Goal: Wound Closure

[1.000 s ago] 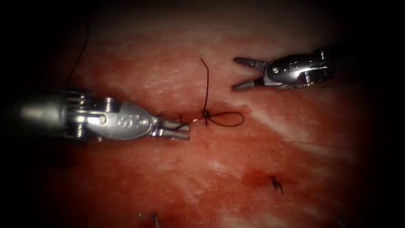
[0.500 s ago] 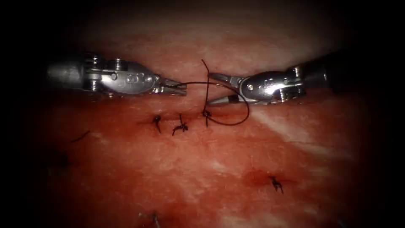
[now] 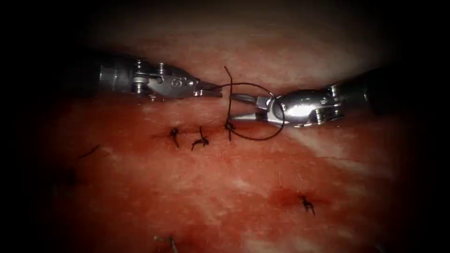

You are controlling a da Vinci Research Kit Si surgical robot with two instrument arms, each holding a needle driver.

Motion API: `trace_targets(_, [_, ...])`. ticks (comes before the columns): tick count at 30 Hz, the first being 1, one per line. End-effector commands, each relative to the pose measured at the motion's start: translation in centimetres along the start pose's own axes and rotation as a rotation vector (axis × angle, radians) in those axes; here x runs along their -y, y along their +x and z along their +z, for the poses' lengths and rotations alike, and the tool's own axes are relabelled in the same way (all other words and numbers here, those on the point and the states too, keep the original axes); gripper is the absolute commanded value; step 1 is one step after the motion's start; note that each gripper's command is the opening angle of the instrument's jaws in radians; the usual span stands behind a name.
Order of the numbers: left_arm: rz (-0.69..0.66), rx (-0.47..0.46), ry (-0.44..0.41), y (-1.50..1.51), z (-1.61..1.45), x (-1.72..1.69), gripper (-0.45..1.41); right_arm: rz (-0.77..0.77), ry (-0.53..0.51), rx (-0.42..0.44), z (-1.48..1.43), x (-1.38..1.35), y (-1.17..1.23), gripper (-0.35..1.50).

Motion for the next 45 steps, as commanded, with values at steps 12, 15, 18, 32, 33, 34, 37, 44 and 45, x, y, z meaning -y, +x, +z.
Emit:
trace_targets(12, [-0.015, 0.04, -0.027, -0.32, 0.59, -0.37, -0.45, 0.22, -0.183, -0.043, 0.16, 0.12, -0.03, 0.21])
trace_targets(15, [-0.018, 0.037, -0.032, -0.25, 0.54, -0.47, -0.45, 0.33, -0.218, 0.027, 0.28, 0.15, -0.07, 0.21])
trace_targets(18, [-0.021, 0.034, -0.036, -0.19, 0.51, -0.55, -0.45, 0.392, -0.281, 0.077, 0.35, 0.14, -0.1, 0.19])
trace_targets(32, [-0.031, 0.032, -0.047, -0.05, 0.33, -0.58, -0.45, 0.625, -0.535, 0.213, 0.11, 0.21, -0.06, 0.17])
trace_targets(33, [-0.034, 0.034, -0.046, -0.03, 0.31, -0.58, -0.45, 0.632, -0.54, 0.214, 0.08, 0.23, -0.04, 0.17])
trace_targets(34, [-0.036, 0.037, -0.045, 0.0, 0.29, -0.58, -0.45, 0.646, -0.55, 0.215, 0.04, 0.24, -0.02, 0.17])
trace_targets(37, [-0.044, 0.04, -0.045, 0.12, 0.22, -0.62, -0.45, 0.673, -0.573, 0.216, -0.02, 0.26, 0.0, 0.17])
trace_targets(44, [-0.058, 0.052, -0.036, 0.35, 0.15, -0.8, -0.45, 0.711, -0.59, 0.215, -0.05, 0.27, -0.03, 0.16])
trace_targets(45, [-0.065, 0.062, -0.053, 0.41, 0.19, -0.85, -0.45, 0.723, -0.592, 0.211, -0.04, 0.24, -0.02, 0.16])
